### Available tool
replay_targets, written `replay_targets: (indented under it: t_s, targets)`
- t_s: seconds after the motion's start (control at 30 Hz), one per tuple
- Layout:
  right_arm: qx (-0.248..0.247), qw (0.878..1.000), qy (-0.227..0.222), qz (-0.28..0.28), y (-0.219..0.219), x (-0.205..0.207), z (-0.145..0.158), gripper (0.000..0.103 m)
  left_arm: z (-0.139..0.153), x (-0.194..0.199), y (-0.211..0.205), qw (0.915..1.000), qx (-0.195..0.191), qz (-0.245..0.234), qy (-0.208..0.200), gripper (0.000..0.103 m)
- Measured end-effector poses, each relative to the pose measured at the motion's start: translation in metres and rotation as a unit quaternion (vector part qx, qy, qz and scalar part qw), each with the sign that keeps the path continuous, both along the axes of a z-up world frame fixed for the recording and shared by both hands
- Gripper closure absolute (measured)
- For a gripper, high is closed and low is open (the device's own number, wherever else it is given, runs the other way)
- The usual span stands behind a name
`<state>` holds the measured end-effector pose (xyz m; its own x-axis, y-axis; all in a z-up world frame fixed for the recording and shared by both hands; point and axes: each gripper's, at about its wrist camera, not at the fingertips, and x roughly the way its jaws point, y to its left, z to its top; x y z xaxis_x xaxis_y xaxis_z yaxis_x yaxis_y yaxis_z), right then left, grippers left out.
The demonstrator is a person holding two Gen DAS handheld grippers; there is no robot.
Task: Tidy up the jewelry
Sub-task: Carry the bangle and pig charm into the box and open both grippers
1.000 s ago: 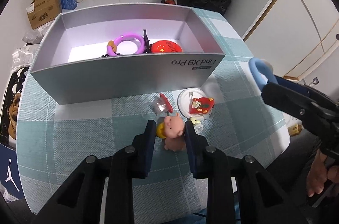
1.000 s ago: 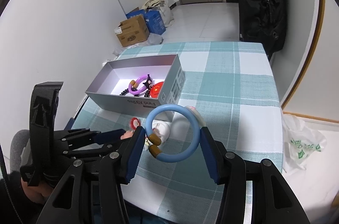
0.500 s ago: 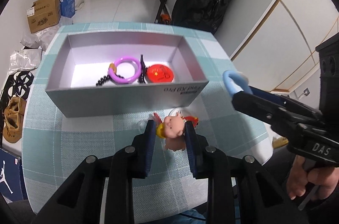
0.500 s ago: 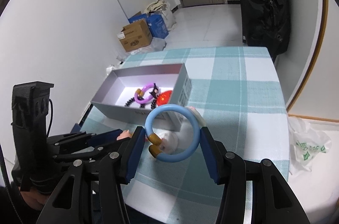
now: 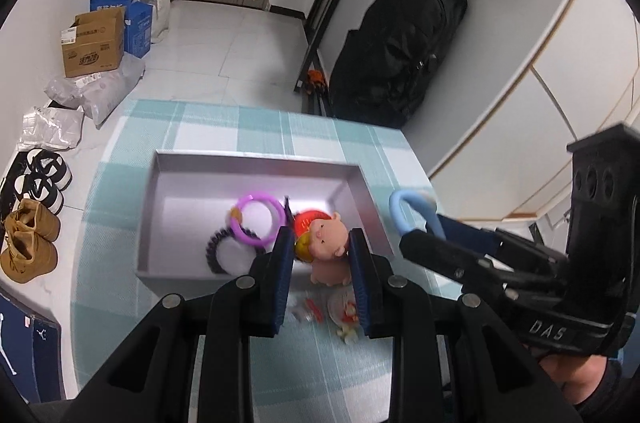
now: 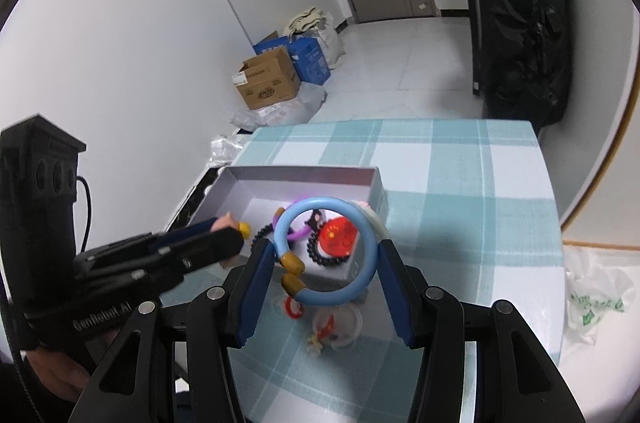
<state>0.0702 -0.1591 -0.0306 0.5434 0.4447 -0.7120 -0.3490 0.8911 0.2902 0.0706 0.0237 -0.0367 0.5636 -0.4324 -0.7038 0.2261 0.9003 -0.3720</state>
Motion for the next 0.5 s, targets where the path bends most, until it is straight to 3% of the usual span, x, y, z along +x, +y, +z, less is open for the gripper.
replay_targets:
  t_s: [0.5]
  targets:
    - [0.035, 0.999, 0.029, 0.009, 0.014, 0.044, -0.01, 0.051, -0.017, 0.044, 0.019, 0.9984, -0.027, 0.018, 0.046, 0.081]
